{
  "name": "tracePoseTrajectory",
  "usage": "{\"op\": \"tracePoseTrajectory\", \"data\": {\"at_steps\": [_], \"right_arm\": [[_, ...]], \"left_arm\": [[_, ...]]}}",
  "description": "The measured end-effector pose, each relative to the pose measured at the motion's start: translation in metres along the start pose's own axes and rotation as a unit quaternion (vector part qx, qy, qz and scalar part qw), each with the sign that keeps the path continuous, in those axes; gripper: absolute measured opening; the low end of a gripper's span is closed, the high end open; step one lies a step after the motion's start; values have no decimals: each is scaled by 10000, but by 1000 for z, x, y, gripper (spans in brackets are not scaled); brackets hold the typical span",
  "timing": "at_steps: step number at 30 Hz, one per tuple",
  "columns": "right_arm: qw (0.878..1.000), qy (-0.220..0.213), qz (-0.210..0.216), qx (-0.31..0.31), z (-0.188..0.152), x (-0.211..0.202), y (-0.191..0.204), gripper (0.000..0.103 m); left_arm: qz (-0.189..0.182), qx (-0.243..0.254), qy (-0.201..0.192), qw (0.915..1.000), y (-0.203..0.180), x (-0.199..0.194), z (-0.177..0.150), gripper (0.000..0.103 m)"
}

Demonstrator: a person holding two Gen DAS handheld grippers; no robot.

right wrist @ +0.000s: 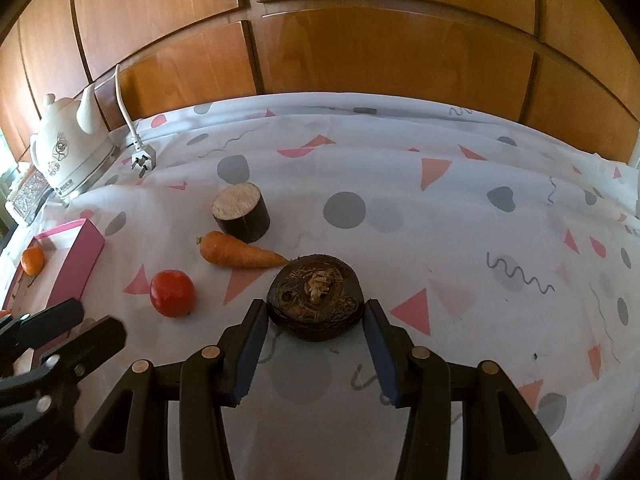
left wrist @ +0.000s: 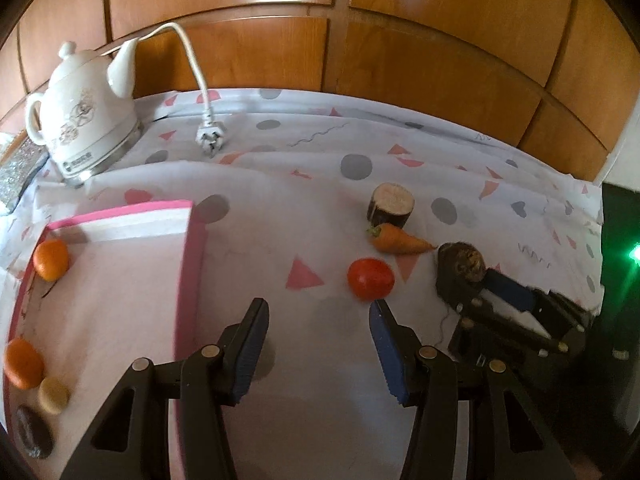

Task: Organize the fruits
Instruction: 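Grasp the red tomato with the left tool while the right tool holds the root, then carry the root and tomato into the pink tray and open both tools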

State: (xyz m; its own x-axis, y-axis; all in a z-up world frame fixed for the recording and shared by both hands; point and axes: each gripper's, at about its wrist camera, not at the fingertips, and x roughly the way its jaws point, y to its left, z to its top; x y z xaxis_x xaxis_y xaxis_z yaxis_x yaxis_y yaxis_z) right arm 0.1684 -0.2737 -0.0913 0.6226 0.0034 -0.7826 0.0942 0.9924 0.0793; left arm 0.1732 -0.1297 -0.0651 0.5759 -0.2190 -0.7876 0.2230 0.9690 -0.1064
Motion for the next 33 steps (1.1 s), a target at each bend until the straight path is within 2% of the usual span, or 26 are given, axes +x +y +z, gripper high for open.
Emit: {"op": "tracePoseTrajectory", "data": {"at_steps": [6,9,16,18,21,22,28,33], "right_arm": [[9999,-10,132,91,0,2,-4,50],[9998,-24,161,100,-1,1,-6,50],[9997,-8,222,27,-1,0,-7,50],[9997,-7,234,17,-1,0,-8,50],[9997,-21,226,-20,-2,1,-7,50],[9997,-16,226,-24,-2,1,-6,50],[9998,18,191,-76,-1,3,-5,50],[9997,77,129,-172,-4,-1,-5,50]], "left_arm": [[-94,-124,38,9999,-3,14,12,53],[-274,-270,66,9992,-1,18,16,53],[-438,-204,206,9986,-11,33,21,52],[-431,-244,307,9983,-11,42,20,48],[-300,-140,170,9993,-12,43,19,38],[-277,-120,152,9994,-12,43,19,30],[-223,-53,200,9995,-8,35,12,29],[-167,58,214,9996,-9,18,-8,29]]}}
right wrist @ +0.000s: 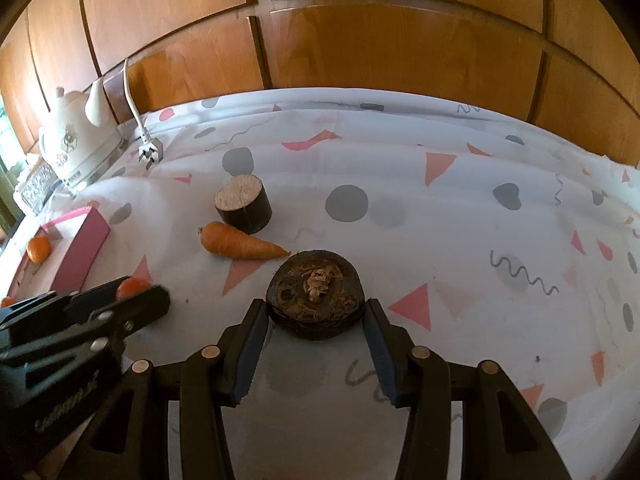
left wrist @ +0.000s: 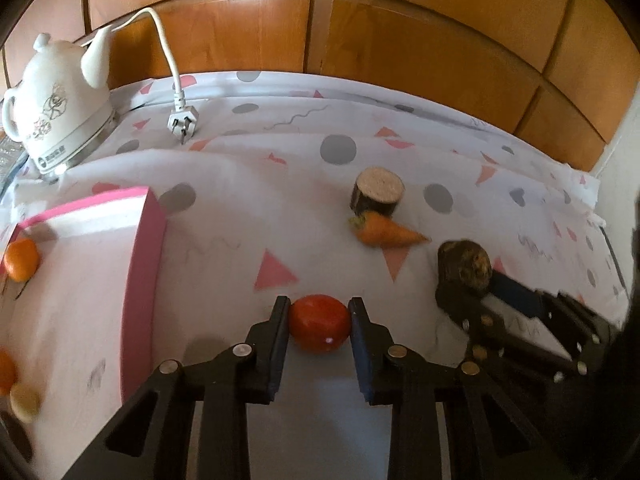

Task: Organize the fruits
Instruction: 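Carry the root and tomato into the pink tray and open both tools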

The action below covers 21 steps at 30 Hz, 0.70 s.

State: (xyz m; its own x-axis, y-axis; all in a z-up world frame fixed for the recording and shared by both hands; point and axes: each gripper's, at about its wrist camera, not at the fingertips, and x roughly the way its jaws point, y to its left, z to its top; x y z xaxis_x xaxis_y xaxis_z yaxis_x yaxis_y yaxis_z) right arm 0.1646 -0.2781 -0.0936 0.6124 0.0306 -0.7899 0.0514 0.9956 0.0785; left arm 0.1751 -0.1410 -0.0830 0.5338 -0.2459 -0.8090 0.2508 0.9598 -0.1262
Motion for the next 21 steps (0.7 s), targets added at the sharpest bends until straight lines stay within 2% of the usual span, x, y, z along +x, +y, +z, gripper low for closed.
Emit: {"op": "tracePoseTrajectory", "data": {"at_steps": [5,13,21], "right_arm": [[9999,65,-117,-62,-10,-11,-4,50],[9995,71,-305,-46,-46,-43,-22,50],[9995,-82,-258,185,-70,-59,-32,49]], "left_arm": [[-10,131,-18,9999,-8,-18,-27,29],[64,478,-373,9981,-24,-43,-73,29],[85,609,-619,9962,-24,-44,-84,30]]}}
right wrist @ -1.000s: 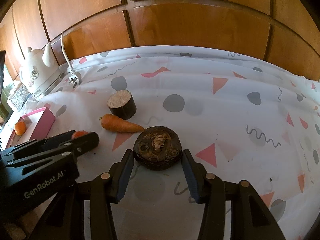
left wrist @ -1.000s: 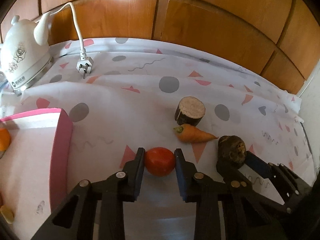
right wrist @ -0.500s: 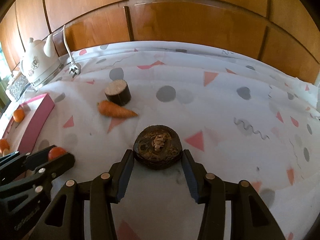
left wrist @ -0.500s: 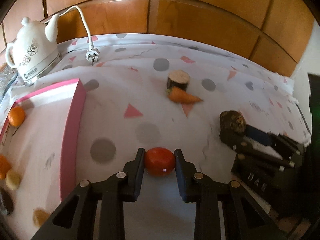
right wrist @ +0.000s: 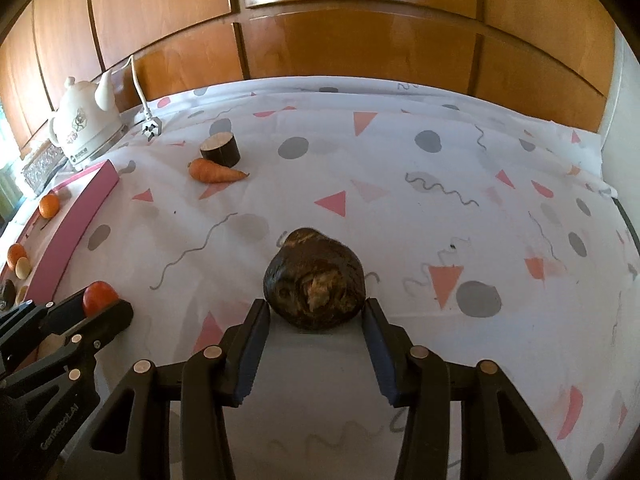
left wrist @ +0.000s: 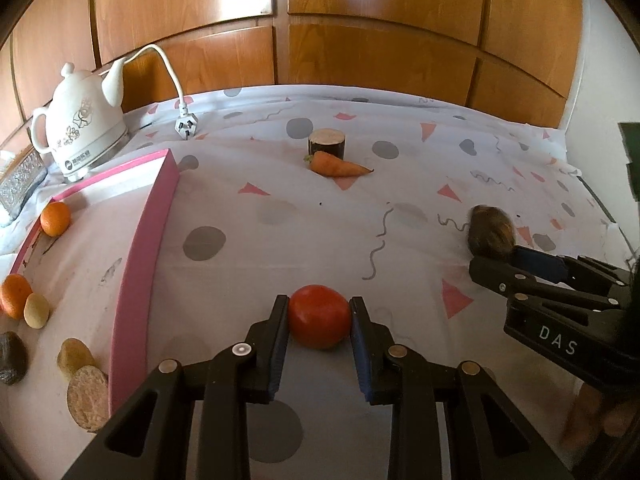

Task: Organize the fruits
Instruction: 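Carry the root and tomato into the pink tray and open both tools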

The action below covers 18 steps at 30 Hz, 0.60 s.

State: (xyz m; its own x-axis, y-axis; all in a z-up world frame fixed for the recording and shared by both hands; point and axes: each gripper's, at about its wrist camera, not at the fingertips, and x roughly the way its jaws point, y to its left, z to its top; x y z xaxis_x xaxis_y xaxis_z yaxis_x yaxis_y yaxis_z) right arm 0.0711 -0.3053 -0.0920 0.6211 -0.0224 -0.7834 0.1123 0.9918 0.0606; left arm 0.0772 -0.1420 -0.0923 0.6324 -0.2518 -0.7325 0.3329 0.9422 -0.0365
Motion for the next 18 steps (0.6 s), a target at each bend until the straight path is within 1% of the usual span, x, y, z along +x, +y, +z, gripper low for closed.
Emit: {"op": "tracePoseTrajectory", "data": {"at_steps": [4,16,18], "right_arm": [[10000,-33,-25,15,-1,0,1,49],[10000,-29,-83,-7,-2,-1,2,48],[10000,-8,-69,-30,0,-1,3,51]], "left_arm": [[22,53,-35,10000,-1,0,-1,30],[-36,9,-82,10000,0,1,-2,30],[-49,-11,-80,10000,0,1,-2,30]]}}
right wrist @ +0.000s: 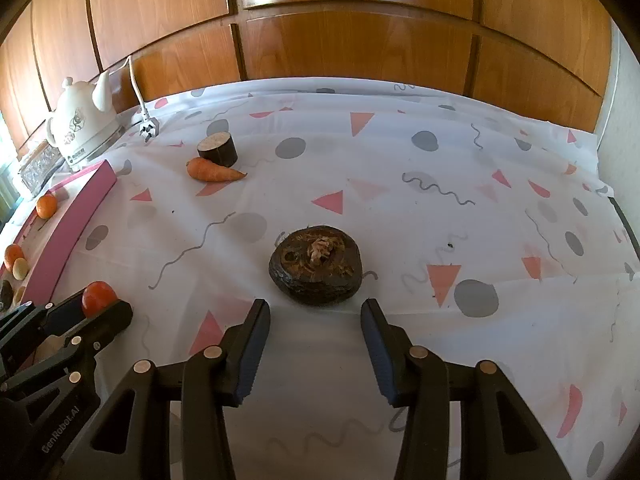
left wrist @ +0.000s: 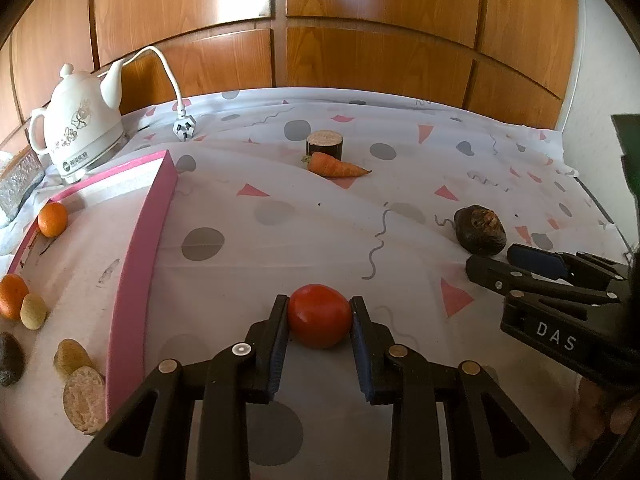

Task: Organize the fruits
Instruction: 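Carry the root and tomato into the pink tray and open both tools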

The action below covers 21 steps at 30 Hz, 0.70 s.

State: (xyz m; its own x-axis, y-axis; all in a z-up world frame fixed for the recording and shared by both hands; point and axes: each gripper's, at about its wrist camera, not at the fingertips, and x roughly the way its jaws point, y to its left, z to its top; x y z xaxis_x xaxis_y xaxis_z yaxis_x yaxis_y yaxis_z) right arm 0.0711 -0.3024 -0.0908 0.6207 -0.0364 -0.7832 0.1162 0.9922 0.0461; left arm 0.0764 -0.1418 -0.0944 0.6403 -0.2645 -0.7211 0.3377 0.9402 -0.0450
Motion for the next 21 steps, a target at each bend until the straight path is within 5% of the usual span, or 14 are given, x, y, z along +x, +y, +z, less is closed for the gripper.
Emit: {"op": "tracePoseTrajectory", "data": {"at_steps": [3,11,14,21], "right_arm": [[9999,75,65,-99,6,3,5,63],[9994,142,-170,-251,23,19,18,64],[9995,119,-125,-253,26,22,20,48],[9997,95,-28,-220,25,18,18,47]], "left_arm": [[-36,-30,-2,10000,1,0,0,30],[-91,-76,4,9999,2,0,0,30],[-96,-80,9,9999,2,1,0,30],[-118,-89,33,9999,3,0,0,30]]}}
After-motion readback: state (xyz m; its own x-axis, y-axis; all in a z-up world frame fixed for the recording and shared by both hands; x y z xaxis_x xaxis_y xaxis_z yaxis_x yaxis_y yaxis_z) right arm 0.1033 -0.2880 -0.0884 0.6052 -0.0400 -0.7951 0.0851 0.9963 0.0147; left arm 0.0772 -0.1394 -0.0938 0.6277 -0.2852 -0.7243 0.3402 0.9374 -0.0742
